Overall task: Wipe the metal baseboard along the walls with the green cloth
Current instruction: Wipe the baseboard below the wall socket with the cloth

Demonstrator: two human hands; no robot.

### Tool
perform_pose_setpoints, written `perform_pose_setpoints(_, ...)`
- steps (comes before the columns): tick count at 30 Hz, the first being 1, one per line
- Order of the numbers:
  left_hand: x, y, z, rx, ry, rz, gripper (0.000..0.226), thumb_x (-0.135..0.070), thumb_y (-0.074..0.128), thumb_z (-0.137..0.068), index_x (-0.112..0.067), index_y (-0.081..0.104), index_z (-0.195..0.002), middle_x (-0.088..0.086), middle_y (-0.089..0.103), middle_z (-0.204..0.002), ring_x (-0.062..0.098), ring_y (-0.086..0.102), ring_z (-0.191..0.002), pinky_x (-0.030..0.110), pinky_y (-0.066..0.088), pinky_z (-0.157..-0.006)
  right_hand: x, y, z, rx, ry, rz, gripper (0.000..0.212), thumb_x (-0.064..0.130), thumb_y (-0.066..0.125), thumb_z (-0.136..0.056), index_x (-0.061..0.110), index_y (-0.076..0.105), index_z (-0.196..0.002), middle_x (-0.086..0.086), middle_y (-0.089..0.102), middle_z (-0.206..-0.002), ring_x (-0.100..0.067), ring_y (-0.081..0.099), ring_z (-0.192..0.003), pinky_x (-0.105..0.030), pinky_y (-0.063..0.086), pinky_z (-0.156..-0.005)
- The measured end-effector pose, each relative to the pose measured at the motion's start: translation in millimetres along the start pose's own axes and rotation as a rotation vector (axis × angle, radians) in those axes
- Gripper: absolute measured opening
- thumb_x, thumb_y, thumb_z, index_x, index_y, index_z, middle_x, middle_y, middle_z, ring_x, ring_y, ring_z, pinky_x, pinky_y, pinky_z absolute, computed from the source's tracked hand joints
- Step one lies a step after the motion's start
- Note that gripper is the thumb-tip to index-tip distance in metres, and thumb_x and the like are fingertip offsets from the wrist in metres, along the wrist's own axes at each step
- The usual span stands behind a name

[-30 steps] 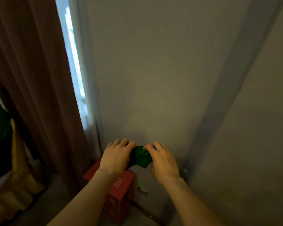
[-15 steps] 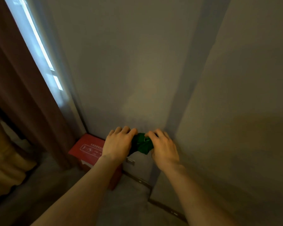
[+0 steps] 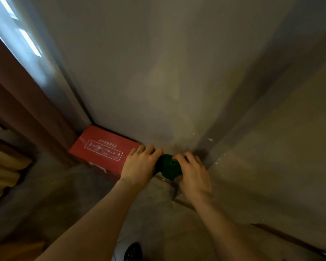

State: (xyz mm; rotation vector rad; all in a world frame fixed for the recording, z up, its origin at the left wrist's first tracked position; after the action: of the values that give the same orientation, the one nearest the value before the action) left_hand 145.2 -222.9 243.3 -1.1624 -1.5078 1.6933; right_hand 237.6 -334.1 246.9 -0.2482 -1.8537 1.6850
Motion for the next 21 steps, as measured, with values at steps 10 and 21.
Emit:
perform_pose_setpoints(10, 45.9, 140.2, -3.2, 0.113, -0.008, 0.045, 0.037, -0.028, 0.062, -0.093, -0.029, 0.052, -0.129, 0.000, 0.058, -0.123, 0.027, 0.052, -0.112, 0.040, 0.043, -0.092, -36.7, 136.3, -8.2, 0.091, 0.106, -0.086, 0.048, 0.006, 0.071, -0.076, 0.023, 0.061, -0.120, -0.002, 0.055, -0.115, -0.027, 0.053, -0.107, -0.040, 0.052, -0.080)
perform_pose_setpoints(21, 73.8, 366.5, 16.8, 0.155, -0.031, 0.075, 0.037, -0.032, 0.059, -0.097, -0.034, 0.046, -0.132, -0.004, 0.054, -0.128, 0.023, 0.050, -0.111, 0.037, 0.043, -0.088, -124.1, 355.0, 20.2, 0.237, 0.144, -0.099, 0.048, 0.016, 0.064, -0.085, 0.032, 0.053, -0.129, 0.004, 0.049, -0.133, -0.020, 0.049, -0.116, -0.027, 0.044, -0.083)
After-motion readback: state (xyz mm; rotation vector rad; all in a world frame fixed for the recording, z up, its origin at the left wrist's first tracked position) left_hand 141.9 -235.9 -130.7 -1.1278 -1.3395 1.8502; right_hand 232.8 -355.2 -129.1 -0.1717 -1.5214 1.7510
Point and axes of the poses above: each hand's wrist, its own z-axis away from the middle knuckle, its own y-axis out of the palm, x = y × z, the point moved 7 cm from there along -z, towards the middle knuckle
